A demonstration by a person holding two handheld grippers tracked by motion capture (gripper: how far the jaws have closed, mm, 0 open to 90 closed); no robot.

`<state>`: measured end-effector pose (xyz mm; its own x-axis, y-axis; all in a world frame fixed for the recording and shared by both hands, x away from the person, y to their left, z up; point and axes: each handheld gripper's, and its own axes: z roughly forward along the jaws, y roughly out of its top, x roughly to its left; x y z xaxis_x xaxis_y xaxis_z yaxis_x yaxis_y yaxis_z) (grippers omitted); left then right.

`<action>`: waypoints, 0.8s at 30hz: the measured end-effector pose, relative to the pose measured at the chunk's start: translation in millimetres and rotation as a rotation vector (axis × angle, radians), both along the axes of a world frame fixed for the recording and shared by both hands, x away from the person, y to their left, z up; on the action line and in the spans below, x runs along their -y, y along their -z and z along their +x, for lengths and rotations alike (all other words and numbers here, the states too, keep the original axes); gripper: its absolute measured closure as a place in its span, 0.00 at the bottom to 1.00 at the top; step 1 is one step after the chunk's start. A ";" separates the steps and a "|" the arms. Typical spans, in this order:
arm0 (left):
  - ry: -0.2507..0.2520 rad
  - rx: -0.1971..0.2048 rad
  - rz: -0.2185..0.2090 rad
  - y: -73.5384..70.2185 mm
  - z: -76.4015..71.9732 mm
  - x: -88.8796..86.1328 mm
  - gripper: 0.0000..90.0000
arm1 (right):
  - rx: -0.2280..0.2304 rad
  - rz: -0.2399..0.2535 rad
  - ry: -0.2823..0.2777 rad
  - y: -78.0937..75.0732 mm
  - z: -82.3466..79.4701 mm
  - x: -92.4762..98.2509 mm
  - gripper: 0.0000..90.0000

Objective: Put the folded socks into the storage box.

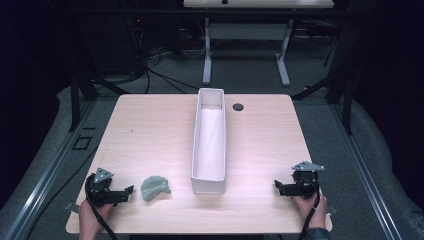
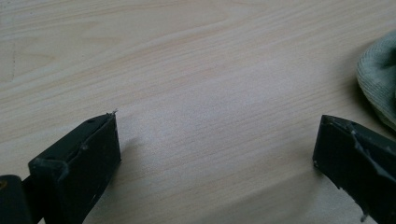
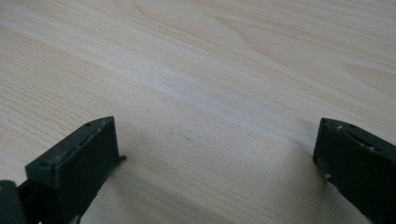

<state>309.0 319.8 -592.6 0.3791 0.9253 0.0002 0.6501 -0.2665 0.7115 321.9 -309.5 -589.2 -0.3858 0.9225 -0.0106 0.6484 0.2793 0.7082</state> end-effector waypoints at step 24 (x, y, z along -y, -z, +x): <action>0.179 -0.028 -0.067 -34.8 -2.5 -4.8 0.00 | -0.004 0.018 -0.012 0.2 2.0 0.6 0.01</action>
<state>306.5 324.6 -557.8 0.5363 0.8410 -0.0717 0.6164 -0.3322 0.7139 323.9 -310.1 -589.4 -0.3965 0.9180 0.0073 0.6483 0.2743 0.7103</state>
